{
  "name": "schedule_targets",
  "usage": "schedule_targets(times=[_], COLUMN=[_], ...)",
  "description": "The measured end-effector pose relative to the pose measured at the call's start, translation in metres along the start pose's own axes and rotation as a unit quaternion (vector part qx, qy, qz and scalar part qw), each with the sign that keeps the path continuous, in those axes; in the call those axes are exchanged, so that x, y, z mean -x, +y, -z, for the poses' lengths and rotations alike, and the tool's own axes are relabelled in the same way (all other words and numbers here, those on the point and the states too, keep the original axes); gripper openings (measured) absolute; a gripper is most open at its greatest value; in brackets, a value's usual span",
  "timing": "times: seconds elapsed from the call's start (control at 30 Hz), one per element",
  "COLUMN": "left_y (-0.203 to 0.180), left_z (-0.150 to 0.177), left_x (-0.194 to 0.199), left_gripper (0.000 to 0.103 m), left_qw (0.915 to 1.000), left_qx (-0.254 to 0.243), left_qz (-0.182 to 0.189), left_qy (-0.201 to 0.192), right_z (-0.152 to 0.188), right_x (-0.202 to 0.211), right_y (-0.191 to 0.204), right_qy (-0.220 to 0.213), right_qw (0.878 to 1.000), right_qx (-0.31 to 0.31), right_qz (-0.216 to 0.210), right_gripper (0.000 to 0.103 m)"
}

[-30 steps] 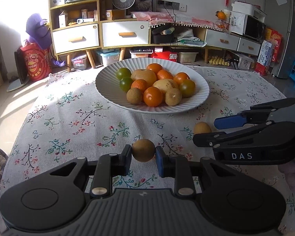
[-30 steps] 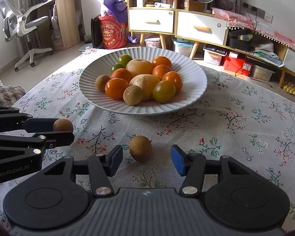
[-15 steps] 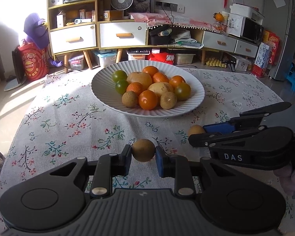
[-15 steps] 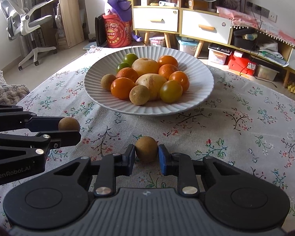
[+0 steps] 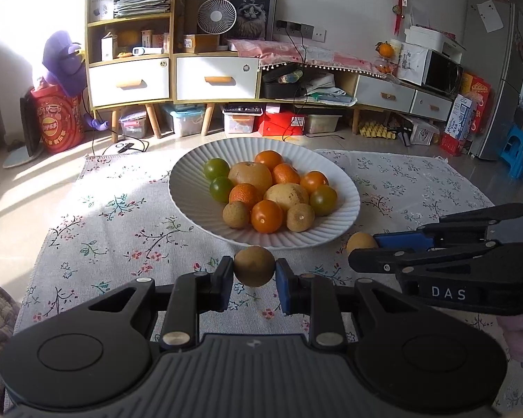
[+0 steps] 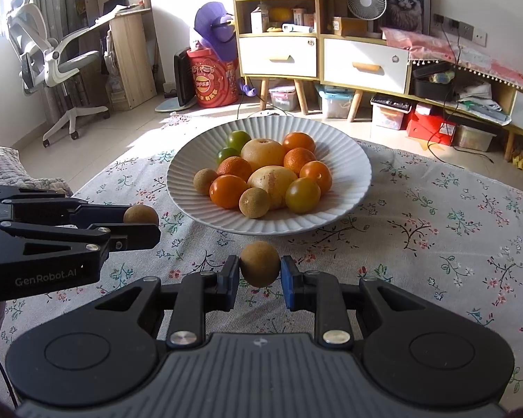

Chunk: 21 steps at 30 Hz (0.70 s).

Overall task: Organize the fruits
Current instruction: 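Carry both brown fruits onto the plate and open both tools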

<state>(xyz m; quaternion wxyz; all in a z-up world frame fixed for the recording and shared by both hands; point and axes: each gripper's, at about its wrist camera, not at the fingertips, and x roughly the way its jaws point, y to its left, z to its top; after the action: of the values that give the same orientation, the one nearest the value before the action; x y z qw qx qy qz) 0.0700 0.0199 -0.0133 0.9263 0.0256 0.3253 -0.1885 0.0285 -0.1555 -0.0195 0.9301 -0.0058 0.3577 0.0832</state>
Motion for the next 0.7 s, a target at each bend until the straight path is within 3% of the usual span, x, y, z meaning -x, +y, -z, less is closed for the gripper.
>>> schedule_targets(times=[0.27,0.7], left_y=[0.009,0.032], left_z=[-0.014,-0.042], left_x=[-0.001,-0.032], left_gripper=[0.01,0.01], left_qw=[0.9995,0.9965], left_qx=[0.027,0.082], left_qz=[-0.008,0.0], left_qy=[-0.011,0.014], right_z=[-0.015,-0.021], right_x=[0.002,-0.013], right_y=[-0.01,-0.022], right_qy=[-0.026,-0.02], right_qw=[0.999,0.998], right_qx=[-0.032,-0.057], right_qz=[0.005,0.003], right_gripper=[0.023,0.023])
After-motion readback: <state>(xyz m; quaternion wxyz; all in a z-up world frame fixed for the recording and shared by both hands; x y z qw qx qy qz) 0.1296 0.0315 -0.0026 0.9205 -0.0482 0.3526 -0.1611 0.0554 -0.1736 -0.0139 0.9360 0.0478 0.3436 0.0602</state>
